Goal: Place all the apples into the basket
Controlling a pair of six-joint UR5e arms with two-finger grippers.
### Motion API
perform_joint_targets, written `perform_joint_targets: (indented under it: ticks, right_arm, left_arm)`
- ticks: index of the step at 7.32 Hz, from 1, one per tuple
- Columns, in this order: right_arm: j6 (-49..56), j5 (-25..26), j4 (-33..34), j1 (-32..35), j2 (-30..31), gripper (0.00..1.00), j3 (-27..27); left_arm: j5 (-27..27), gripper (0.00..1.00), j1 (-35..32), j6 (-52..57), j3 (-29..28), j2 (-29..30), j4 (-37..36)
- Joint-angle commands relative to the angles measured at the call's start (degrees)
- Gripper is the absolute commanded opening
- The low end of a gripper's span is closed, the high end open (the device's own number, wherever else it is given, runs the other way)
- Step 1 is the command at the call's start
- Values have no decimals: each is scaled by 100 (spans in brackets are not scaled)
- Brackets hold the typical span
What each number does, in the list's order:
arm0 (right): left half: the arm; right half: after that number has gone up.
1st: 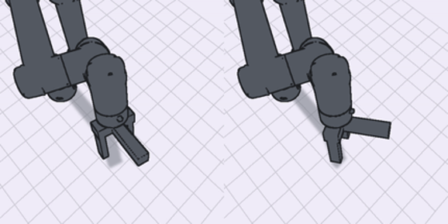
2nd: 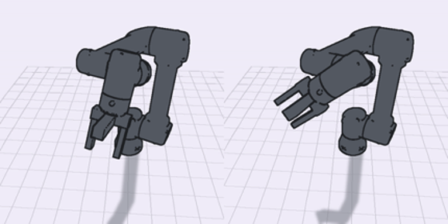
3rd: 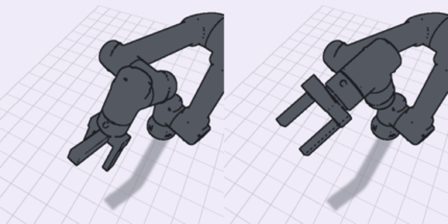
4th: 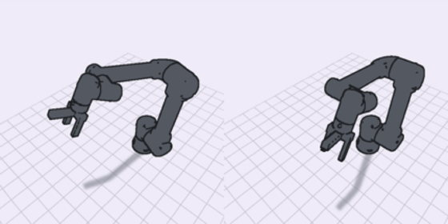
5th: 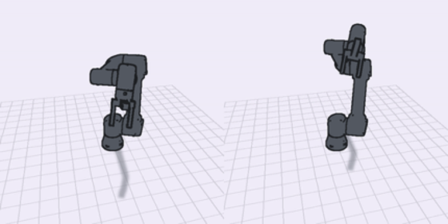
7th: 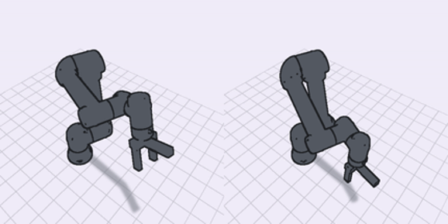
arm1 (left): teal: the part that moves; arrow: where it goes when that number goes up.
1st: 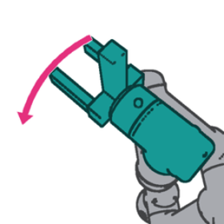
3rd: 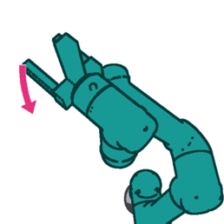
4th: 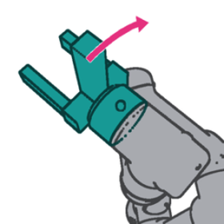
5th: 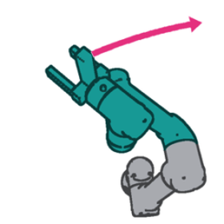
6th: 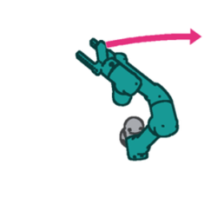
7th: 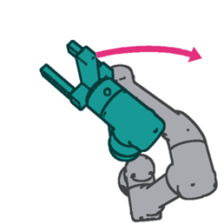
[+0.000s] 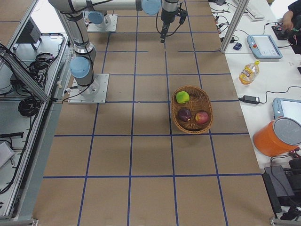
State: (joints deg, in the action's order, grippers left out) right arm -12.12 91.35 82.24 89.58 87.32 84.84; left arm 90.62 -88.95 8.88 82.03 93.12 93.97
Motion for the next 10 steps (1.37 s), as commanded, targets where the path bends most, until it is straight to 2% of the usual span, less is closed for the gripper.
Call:
perform_joint_targets:
  ticks: [1,5,8,10]
  right_arm:
    - [359,-21,-147,-81,365,100,356]
    - [448,-21,-243,-231,549,100,567]
    - [280,-47,204,-204,866,100,998]
    - [297,-108,205,-213,910,100,920]
  left_arm:
    - [0,100,0,-9,6,-4,-19]
    - [-9,100,9,-18,-2,5,-28]
    - [-9,100,9,-9,6,-4,-28]
    - [-9,100,9,-9,6,-4,-28]
